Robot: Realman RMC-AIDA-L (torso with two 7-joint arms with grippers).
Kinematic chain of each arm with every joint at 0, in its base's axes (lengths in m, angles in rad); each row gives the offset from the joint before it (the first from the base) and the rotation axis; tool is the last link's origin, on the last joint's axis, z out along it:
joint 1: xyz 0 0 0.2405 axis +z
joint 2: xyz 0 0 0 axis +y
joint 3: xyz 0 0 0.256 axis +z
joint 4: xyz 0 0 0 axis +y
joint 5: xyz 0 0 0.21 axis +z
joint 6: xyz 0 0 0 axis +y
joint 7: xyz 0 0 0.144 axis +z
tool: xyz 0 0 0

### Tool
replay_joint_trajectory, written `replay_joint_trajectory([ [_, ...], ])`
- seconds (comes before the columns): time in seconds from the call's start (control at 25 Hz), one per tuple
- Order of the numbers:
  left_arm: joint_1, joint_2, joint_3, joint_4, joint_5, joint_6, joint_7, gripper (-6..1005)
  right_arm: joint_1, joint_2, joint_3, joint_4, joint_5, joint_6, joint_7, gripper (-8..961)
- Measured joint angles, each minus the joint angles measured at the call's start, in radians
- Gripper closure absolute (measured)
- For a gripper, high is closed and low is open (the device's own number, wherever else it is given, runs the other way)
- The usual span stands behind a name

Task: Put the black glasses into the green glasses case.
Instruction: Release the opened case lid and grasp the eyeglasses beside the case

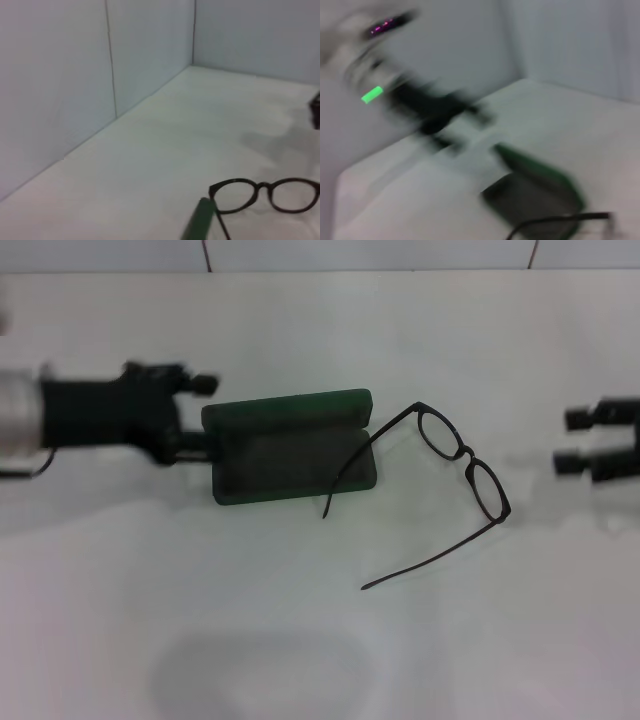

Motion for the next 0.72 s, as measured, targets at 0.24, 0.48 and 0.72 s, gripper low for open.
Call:
replay_joint_trajectory([
  [0.24, 0.113, 0.003, -0.09, -0.101, -0.057, 0.124, 0.116, 182, 0.116, -0.06, 0.033, -0.038, -0.149, 0.035, 0.386, 99],
  [0.48, 0.133, 0.021, -0.094, -0.228, -0.052, 0.164, 0.204, 110, 0.345, -0.051, 0.026, 0.021, -0.421, 0.049, 0.735, 101],
  [0.72, 0.138, 0.032, -0.092, -0.254, -0.025, 0.173, 0.242, 109, 0.566, 0.032, 0.023, 0.142, -0.67, 0.093, 0.859, 106],
])
